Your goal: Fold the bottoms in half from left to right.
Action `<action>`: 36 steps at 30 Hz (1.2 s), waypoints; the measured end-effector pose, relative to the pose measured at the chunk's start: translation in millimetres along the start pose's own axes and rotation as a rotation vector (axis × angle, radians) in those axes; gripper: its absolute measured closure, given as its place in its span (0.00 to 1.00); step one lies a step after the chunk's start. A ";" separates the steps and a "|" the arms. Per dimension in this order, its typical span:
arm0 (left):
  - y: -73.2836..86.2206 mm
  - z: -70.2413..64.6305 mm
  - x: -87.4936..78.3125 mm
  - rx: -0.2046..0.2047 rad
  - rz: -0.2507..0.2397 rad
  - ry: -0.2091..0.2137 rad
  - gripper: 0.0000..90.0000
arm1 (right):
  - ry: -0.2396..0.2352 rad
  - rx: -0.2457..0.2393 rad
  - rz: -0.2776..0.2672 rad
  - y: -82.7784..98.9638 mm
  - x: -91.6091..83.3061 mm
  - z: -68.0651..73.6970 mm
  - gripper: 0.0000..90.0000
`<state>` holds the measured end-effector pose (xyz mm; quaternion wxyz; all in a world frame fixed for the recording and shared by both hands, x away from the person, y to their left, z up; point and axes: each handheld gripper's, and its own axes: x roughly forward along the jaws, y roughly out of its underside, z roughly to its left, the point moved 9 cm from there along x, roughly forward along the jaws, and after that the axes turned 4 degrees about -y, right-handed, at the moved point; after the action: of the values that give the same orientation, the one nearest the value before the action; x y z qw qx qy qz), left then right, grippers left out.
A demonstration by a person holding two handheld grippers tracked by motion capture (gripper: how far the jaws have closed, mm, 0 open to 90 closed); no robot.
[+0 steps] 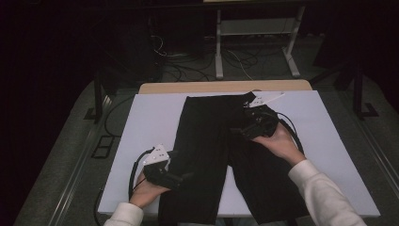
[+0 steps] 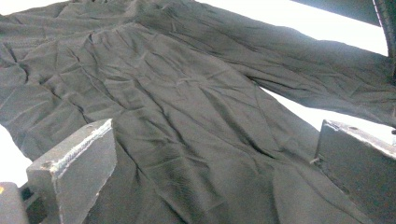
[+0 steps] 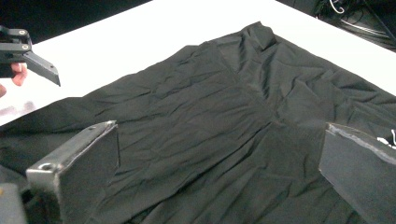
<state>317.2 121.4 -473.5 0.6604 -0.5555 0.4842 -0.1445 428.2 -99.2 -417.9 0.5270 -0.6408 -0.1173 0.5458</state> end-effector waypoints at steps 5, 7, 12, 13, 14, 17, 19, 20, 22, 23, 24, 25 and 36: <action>0.0 -0.1 -0.1 0.000 0.000 0.001 0.00 | -0.003 -0.007 0.001 -6.8 5.6 -0.6 0.00; 0.3 0.1 0.0 0.001 0.001 0.001 0.00 | -0.007 -0.002 0.000 -8.1 8.7 -1.4 0.00; 0.4 0.3 -0.1 0.001 0.002 0.000 0.00 | -0.005 0.005 0.015 -9.1 18.1 -6.5 0.00; 0.5 0.4 -0.2 0.001 0.002 0.000 0.00 | -0.004 0.007 0.015 -9.7 19.1 -7.1 0.00; 0.6 0.6 -0.2 0.000 0.003 0.000 0.00 | -0.004 0.006 0.017 -10.9 20.7 -8.0 0.00; 0.7 0.8 -0.4 -0.001 0.003 -0.001 0.00 | -0.002 0.006 0.017 -14.7 23.9 -9.6 0.00; 0.7 1.0 -0.5 -0.002 0.003 -0.001 0.00 | -0.002 0.006 0.019 -17.0 25.9 -10.9 0.00; 0.8 1.0 -0.5 -0.002 0.003 -0.001 0.00 | -0.003 0.008 0.020 -18.2 27.0 -11.3 0.00; 0.9 1.0 -0.5 -0.001 0.003 -0.002 0.00 | -0.001 0.004 0.020 -21.1 28.4 -12.1 0.00; 1.0 1.0 -0.4 -0.001 0.004 -0.002 0.00 | -0.004 0.001 0.016 -23.7 29.2 -12.5 0.00; 1.1 1.0 -0.4 -0.002 0.004 -0.001 0.00 | -0.005 0.004 0.013 -25.7 29.7 -12.5 0.00; 1.1 1.1 -0.3 -0.002 0.004 -0.001 0.00 | -0.005 0.001 0.010 -27.8 30.4 -12.9 0.00; 1.0 1.3 -0.6 -0.002 0.003 -0.002 0.00 | -0.007 0.016 0.009 -41.3 42.6 -19.8 0.00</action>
<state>317.7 122.9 -474.2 0.6605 -0.5556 0.4845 -0.1424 478.0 -61.9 -412.3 0.5291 -0.6354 -0.1119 0.5512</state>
